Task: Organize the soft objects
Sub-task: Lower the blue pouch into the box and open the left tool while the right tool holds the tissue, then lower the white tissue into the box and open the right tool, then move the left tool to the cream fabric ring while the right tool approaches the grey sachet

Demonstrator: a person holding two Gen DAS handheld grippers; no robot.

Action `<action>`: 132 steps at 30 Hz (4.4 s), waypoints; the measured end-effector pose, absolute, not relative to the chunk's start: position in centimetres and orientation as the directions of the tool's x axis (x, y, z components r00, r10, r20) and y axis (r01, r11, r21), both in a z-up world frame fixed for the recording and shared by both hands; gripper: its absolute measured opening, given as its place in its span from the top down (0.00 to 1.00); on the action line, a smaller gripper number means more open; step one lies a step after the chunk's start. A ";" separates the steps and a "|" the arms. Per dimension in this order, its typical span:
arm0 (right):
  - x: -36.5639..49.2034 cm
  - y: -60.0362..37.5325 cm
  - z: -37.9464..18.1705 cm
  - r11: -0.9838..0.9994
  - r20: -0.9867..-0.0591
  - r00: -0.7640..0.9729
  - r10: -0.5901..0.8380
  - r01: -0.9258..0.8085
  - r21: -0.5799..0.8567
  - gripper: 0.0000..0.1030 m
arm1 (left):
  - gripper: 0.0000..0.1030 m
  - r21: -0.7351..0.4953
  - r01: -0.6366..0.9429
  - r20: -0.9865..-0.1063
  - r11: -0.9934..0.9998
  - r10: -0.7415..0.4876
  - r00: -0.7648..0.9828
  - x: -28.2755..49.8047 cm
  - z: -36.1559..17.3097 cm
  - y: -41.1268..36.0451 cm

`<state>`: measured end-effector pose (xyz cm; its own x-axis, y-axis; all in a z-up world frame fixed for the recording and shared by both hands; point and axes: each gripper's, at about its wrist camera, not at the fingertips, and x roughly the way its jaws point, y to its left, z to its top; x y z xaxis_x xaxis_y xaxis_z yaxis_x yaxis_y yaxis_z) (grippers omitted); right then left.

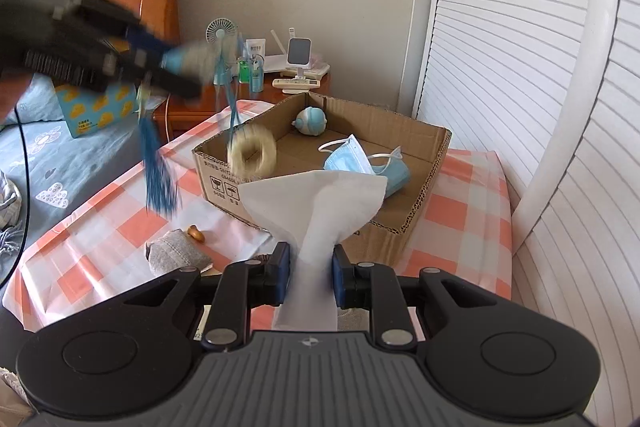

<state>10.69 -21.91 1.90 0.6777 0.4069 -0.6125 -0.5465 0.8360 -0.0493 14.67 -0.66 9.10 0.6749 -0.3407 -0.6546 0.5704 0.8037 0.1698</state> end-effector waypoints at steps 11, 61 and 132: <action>10.1 -21.9 2.1 0.840 -0.611 0.681 0.404 -0.540 -0.047 0.75 | 0.48 0.116 0.650 -0.735 0.751 -0.375 0.564 12.5 4.5 -1.3; 9.6 -22.7 1.6 0.845 -0.604 0.673 0.427 -0.535 0.001 0.75 | 0.70 0.141 0.397 -0.611 0.907 -0.236 0.756 23.7 8.0 -0.1; 5.6 -20.9 -8.1 0.922 -0.677 0.693 0.248 -0.383 -0.053 0.00 | 0.03 -0.026 0.325 -0.746 0.945 -0.234 0.623 3.6 -3.3 2.8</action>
<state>5.62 -20.90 -8.14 0.6925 0.2480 -0.6774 -0.3825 0.9224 -0.0534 3.56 2.82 -3.29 0.6233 -0.2344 -0.7460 0.3250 0.9454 -0.0255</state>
